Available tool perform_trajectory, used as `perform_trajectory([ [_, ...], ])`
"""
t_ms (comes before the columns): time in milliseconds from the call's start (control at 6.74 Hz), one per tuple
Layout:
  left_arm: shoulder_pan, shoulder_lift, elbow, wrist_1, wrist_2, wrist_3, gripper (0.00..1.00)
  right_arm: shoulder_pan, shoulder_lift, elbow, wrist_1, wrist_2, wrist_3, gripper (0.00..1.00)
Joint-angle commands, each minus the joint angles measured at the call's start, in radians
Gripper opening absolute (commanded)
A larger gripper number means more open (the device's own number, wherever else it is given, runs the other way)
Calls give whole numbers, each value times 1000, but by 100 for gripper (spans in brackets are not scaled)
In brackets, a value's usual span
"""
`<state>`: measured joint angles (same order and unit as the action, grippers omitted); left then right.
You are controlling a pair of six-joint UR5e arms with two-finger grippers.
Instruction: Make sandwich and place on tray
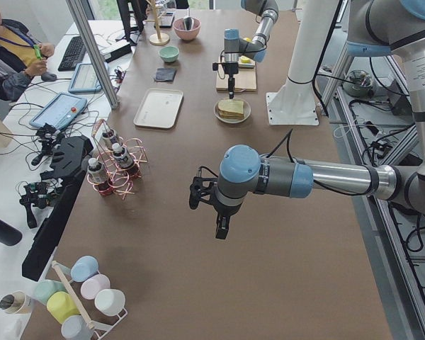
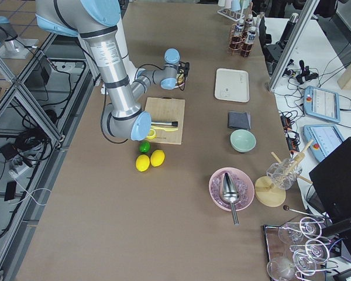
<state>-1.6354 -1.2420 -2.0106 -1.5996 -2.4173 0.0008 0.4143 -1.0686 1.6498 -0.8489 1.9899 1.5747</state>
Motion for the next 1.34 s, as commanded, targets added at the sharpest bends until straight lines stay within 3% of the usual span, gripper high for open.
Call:
perform_trajectory([
  [0, 83, -48, -7, -8, -60, -135, 97, 68, -39, 24, -5, 42, -2, 100],
  [297, 233, -124, -39, -104, -68, -381, 97, 234, -126, 63, -16, 214, -15, 100],
  [594, 453, -240, -48, -259, -46, -781, 97, 334, -218, 83, -16, 291, -156, 100],
  [890, 717, -373, -62, -270, 144, -1014, 98, 462, -316, 94, -16, 389, -278, 100],
  [1187, 929, -555, -10, -267, 284, -1282, 97, 538, -405, 96, -18, 420, -416, 100],
])
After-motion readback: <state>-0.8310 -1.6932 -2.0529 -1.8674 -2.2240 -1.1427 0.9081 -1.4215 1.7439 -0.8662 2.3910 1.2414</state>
